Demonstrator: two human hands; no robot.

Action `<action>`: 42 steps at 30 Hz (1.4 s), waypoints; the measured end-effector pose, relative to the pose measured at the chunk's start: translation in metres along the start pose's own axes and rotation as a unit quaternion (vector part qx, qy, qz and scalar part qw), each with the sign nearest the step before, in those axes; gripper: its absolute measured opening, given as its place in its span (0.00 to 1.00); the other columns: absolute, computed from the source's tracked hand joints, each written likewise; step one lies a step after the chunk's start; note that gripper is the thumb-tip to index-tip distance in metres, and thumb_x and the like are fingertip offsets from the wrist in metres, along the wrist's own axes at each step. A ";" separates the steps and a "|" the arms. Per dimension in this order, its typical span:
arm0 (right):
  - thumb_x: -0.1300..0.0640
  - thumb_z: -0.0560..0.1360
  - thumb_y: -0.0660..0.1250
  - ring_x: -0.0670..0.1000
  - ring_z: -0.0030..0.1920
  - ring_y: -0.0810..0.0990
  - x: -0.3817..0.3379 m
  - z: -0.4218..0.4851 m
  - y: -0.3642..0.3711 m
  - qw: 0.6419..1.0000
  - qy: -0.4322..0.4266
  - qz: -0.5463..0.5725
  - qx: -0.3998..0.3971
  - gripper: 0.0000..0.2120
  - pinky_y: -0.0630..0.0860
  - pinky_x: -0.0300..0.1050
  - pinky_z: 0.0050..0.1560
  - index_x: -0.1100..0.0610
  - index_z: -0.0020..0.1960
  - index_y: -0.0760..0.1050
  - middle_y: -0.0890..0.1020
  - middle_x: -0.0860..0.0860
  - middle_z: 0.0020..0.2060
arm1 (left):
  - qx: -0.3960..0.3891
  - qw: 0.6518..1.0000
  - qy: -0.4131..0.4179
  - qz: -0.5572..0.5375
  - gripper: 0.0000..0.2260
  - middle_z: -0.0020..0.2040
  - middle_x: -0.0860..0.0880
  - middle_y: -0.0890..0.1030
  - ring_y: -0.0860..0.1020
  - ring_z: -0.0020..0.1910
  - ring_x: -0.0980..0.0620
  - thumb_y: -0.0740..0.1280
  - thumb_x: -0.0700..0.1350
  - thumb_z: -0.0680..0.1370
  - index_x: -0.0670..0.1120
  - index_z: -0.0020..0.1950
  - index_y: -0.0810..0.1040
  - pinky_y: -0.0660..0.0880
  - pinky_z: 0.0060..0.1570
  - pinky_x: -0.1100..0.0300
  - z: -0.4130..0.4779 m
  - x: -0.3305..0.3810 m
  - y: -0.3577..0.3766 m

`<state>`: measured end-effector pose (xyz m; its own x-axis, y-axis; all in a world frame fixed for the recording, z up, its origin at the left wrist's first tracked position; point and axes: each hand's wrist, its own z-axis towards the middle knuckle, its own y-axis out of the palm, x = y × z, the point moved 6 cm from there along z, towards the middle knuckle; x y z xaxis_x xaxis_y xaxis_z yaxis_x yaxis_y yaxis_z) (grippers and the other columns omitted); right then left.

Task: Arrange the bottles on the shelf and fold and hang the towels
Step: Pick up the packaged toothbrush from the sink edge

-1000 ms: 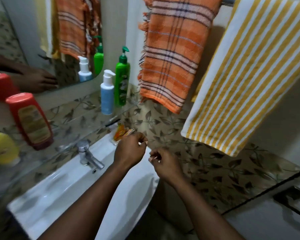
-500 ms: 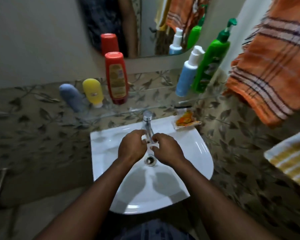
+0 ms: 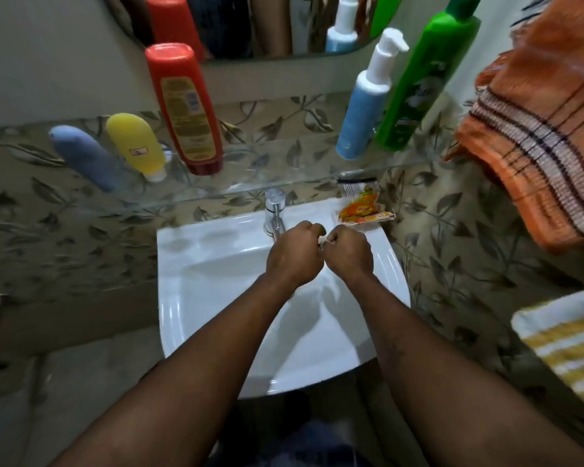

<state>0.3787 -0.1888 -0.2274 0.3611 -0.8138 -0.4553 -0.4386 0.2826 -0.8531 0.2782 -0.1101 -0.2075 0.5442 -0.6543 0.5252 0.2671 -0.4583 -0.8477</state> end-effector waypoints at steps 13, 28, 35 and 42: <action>0.58 0.78 0.67 0.66 0.57 0.82 0.046 0.062 -0.018 0.994 0.048 0.055 0.086 0.10 0.77 0.50 0.54 0.60 0.57 0.80 0.85 0.61 0.54 | -0.001 0.947 -0.263 -0.183 0.22 0.65 0.39 0.81 0.80 0.63 0.36 0.67 0.56 0.81 0.42 0.67 0.73 0.74 0.52 0.52 0.098 -0.022 0.053; 0.39 0.69 0.70 0.59 0.43 0.87 0.096 0.054 -0.019 0.903 0.144 0.373 0.158 0.14 0.85 0.61 0.47 0.46 0.43 0.70 0.84 0.48 0.41 | 0.002 0.918 -0.278 -0.282 0.10 0.38 0.45 0.86 0.86 0.41 0.43 0.68 0.43 0.66 0.44 0.45 0.76 0.84 0.46 0.48 0.054 -0.007 0.069; 0.61 0.78 0.72 0.51 0.36 0.86 0.078 -0.027 -0.035 0.849 0.149 0.494 0.112 0.11 0.81 0.43 0.36 0.55 0.60 0.78 0.86 0.56 0.48 | 0.074 0.895 -0.252 -0.360 0.04 0.39 0.45 0.86 0.85 0.28 0.48 0.66 0.42 0.76 0.47 0.42 0.74 0.85 0.41 0.46 -0.054 -0.001 0.033; 0.61 0.77 0.72 0.55 0.41 0.86 0.025 -0.146 0.001 0.866 0.097 0.490 0.004 0.14 0.82 0.45 0.39 0.57 0.61 0.77 0.86 0.58 0.49 | 0.150 0.873 -0.291 -0.362 0.09 0.40 0.47 0.85 0.84 0.27 0.52 0.67 0.42 0.79 0.44 0.40 0.71 0.79 0.28 0.58 -0.197 -0.061 -0.014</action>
<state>0.2675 -0.2830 -0.2022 -0.3282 -0.2506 -0.9108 -0.4502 0.8891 -0.0825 0.0849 -0.1826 -0.2127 0.4358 0.1972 0.8782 0.8565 -0.3905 -0.3374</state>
